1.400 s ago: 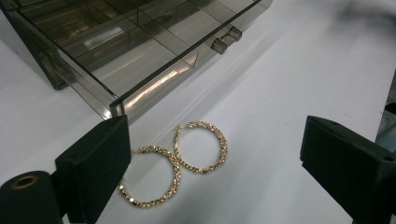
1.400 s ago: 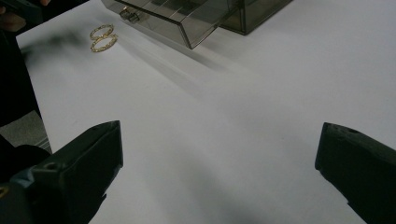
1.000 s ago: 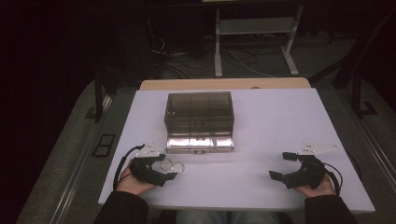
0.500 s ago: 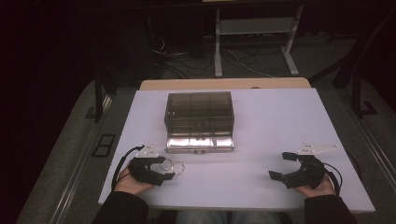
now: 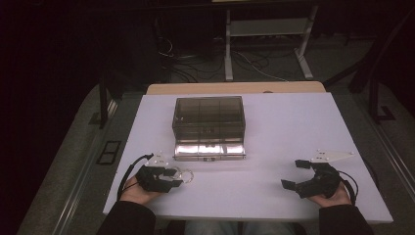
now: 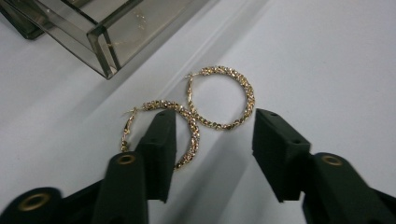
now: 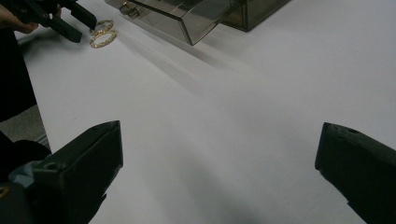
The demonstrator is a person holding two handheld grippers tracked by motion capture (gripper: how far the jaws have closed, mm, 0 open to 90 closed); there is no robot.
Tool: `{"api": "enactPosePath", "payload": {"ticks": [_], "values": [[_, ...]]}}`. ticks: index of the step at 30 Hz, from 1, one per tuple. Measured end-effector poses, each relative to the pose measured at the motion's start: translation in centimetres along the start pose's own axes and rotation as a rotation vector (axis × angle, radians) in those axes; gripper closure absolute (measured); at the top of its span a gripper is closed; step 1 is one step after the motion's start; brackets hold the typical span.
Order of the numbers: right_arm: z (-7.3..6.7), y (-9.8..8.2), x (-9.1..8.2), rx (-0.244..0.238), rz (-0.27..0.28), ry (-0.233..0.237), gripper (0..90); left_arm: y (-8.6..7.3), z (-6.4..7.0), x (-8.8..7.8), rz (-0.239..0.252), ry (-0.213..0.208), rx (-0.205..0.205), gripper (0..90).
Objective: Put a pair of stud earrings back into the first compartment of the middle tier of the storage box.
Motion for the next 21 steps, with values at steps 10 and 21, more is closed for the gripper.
{"api": "enactPosePath", "payload": {"ticks": [10,21], "values": [[-0.07,0.13,0.07,-0.011,0.006,0.001,0.3,-0.09,-0.30,0.15,-0.011,0.016,-0.005,75.8],[-0.05,0.29,-0.09,-0.011,0.017,-0.003,0.3,0.04,-0.69,0.22,-0.037,0.018,-0.066,85.5]]}}
Point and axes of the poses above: each handheld gripper's, and its own axes: x roughly forward along the jaws, y roughly out of its top, z roughly to its right, the point moved 9 cm from there along x, roughly forward along the jaws, and after that the axes turned 7 degrees about -x, right-handed, at the moved point
